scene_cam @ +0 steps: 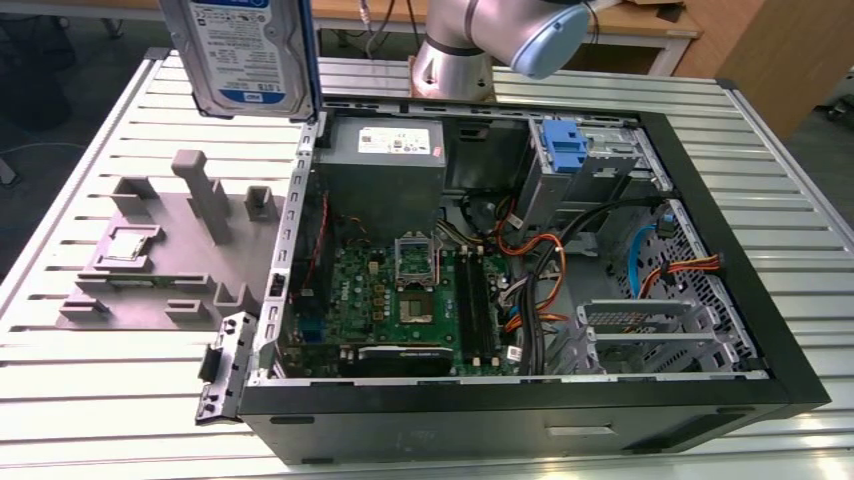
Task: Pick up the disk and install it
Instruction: 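Pick up the disk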
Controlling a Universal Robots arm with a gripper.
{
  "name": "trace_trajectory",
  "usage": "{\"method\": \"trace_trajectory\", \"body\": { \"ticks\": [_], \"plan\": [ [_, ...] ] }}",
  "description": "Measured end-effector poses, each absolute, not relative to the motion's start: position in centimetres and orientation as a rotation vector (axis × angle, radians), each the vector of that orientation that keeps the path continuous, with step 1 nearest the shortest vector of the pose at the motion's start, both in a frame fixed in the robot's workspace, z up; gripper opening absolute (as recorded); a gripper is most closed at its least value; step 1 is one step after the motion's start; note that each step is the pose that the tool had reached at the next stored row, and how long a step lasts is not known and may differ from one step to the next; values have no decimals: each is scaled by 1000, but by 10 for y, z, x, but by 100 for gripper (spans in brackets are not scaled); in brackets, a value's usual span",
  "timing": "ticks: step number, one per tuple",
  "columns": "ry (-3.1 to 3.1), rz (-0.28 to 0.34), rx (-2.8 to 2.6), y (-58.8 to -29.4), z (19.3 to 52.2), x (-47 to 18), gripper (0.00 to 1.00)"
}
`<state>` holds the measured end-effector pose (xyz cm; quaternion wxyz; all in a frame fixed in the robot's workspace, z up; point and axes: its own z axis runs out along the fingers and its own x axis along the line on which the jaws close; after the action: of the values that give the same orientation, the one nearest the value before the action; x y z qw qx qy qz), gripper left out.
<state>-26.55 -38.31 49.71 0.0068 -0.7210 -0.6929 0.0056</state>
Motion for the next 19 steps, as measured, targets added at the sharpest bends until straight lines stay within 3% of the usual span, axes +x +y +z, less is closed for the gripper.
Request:
{"method": "trace_trajectory", "body": {
  "ticks": [19],
  "plan": [
    [-2167,17,-2255,-389,497,-243,37]
  ]
}}
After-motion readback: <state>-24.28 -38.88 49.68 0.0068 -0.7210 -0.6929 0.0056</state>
